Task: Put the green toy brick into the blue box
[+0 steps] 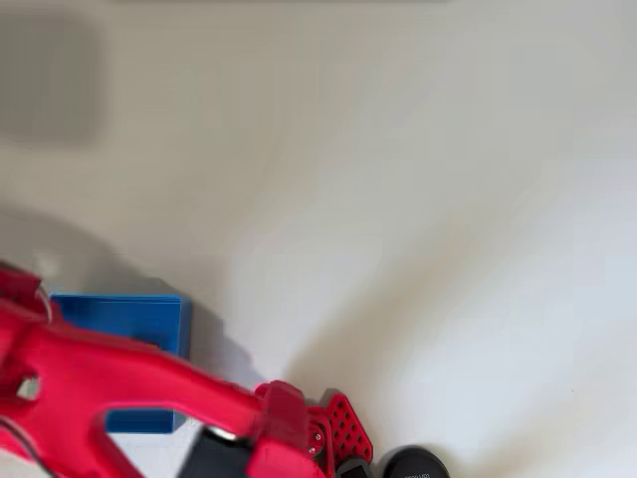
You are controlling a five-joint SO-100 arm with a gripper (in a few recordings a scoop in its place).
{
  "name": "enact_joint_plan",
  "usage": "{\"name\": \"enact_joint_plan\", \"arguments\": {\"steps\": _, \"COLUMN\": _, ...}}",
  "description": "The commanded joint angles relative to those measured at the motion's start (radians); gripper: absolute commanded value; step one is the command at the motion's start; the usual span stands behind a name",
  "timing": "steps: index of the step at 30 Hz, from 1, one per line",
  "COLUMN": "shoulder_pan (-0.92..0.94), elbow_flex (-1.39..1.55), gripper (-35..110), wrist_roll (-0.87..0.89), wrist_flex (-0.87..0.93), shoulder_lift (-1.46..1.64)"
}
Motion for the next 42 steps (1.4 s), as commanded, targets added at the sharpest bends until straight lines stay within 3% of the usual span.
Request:
{"name": "enact_joint_plan", "arguments": {"steps": 1, "shoulder_pan": 0.118, "elbow_flex": 0.080, "gripper": 0, "wrist_roll": -0.046, "wrist_flex": -0.097, "shoulder_lift": 0.227}}
{"name": "enact_joint_plan", "arguments": {"steps": 11, "shoulder_pan": 0.637, "elbow_flex": 0.457, "gripper": 0, "wrist_roll": -0.212, "wrist_flex": -0.405, "shoulder_lift": 0.508}}
{"name": "enact_joint_plan", "arguments": {"steps": 18, "shoulder_pan": 0.844, "elbow_flex": 0.684, "gripper": 0, "wrist_roll": -0.189, "wrist_flex": -0.520, "shoulder_lift": 0.676}}
{"name": "enact_joint_plan", "arguments": {"steps": 26, "shoulder_pan": 0.937, "elbow_flex": 1.040, "gripper": 0, "wrist_roll": -0.190, "wrist_flex": -0.626, "shoulder_lift": 0.933}}
{"name": "enact_joint_plan", "arguments": {"steps": 42, "shoulder_pan": 0.971, "elbow_flex": 1.586, "gripper": 0, "wrist_roll": -0.207, "wrist_flex": -0.667, "shoulder_lift": 1.374}}
